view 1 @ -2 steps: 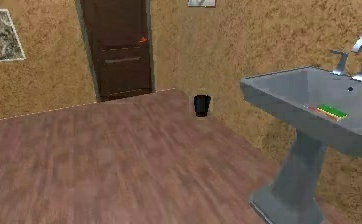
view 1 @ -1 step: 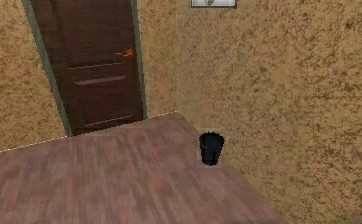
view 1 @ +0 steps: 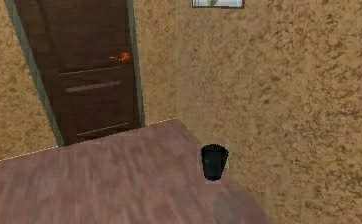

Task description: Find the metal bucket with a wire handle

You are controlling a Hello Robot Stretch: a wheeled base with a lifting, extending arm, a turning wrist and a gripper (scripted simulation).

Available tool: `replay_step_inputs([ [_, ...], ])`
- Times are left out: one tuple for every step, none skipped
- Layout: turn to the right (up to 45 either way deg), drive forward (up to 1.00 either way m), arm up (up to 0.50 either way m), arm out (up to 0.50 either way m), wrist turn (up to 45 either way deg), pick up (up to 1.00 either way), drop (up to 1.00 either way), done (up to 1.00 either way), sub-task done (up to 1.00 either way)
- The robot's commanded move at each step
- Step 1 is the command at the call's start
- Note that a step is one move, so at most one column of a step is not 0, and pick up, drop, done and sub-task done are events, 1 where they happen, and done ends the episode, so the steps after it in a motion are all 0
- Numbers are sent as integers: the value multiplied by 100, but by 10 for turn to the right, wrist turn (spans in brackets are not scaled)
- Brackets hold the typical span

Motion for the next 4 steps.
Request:
replay_step_inputs([
  [240,0,0,0,0,0,0,0,0],
  [0,50,0,0,0,0,0,0,0],
  [-180,0,0,0,0,0,0,0,0],
  [0,0,0,0,0,0,0,100,0],
])
